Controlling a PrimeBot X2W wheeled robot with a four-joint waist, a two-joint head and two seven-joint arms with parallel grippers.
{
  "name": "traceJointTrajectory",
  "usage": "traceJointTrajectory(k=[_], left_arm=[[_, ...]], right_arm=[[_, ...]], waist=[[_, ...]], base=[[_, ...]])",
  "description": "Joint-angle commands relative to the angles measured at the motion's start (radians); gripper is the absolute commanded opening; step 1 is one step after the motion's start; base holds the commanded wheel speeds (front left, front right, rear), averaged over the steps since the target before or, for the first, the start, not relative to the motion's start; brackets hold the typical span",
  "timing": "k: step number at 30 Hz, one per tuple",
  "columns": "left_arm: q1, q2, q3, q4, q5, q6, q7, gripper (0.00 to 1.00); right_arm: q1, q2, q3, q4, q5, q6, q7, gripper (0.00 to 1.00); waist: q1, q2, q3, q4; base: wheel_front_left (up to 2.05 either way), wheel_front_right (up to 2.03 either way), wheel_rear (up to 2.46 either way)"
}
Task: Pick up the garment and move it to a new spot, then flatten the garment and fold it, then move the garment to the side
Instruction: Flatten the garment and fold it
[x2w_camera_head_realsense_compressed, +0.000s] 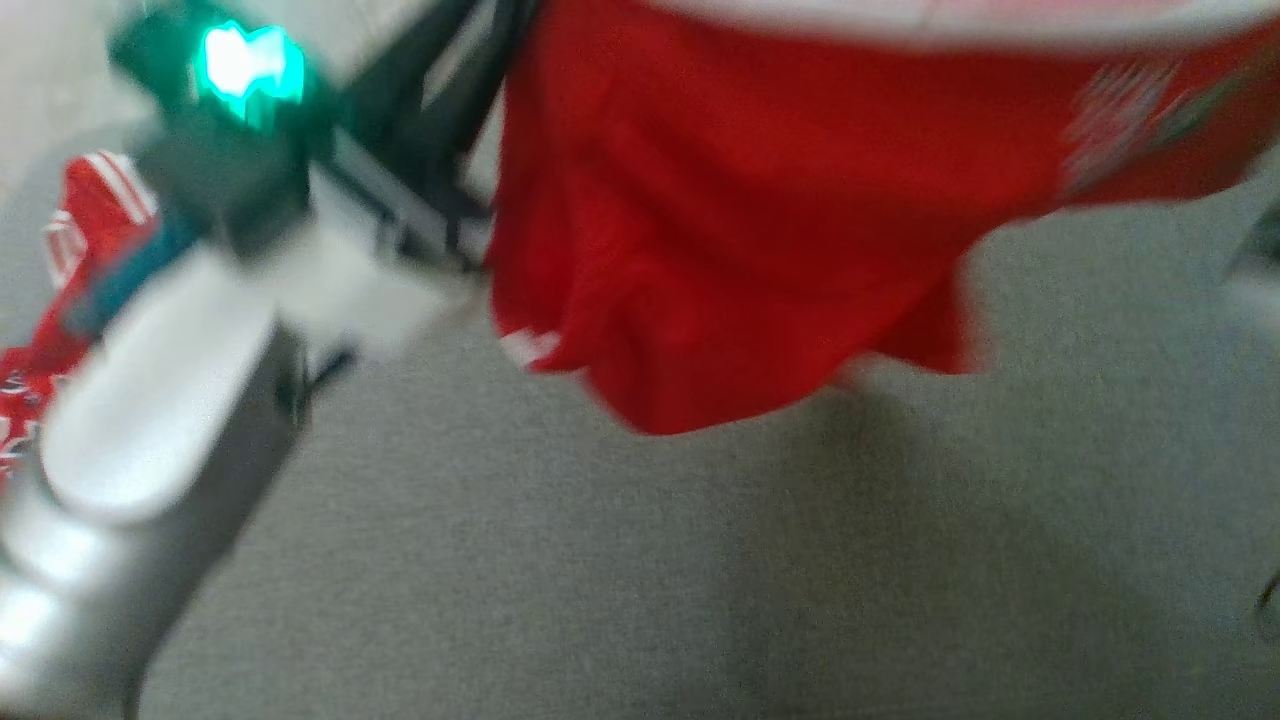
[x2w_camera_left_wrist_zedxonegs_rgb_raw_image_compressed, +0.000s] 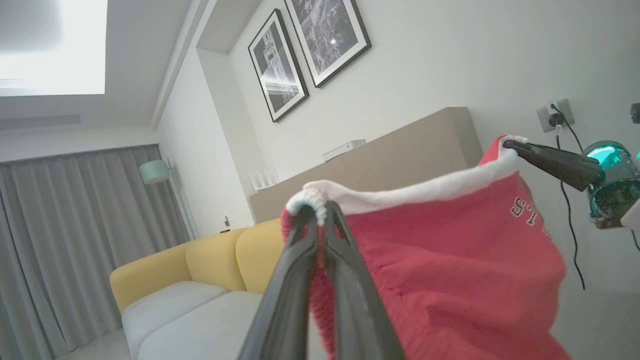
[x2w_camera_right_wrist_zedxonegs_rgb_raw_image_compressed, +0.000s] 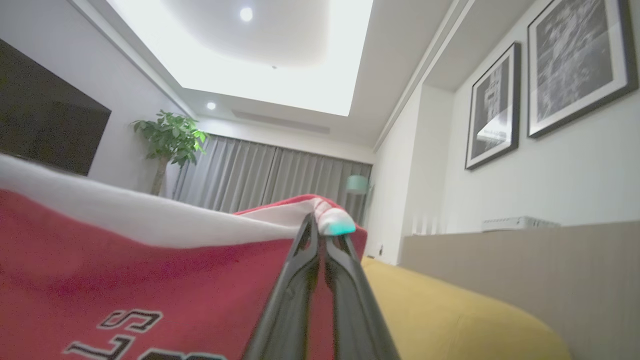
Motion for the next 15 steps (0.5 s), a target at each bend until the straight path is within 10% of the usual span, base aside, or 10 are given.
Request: traceJointTrajectory(k=[1, 15], left_arm=[[-0.109, 0.024, 0.027, -0.004, -0.021, -0.003, 0.022, 0.0], [-0.659, -0.093, -0.154, 0.422, -0.072, -0.007, -0.144, 0.0]], right_arm=[[-0.093, -0.04, 0.01, 0.009, 0.013, -0.001, -0.005, 0.0], [-0.564, -0.177, -0.021, 0.195, -0.017, -0.001, -0.005, 0.0]], waist=[[0.0002, 0.0, 0.06, -0.029], [0.0002, 0.0, 0.294, -0.106]], base=[[0.0, 0.0, 0.0], [0.0, 0.0, 0.0]])
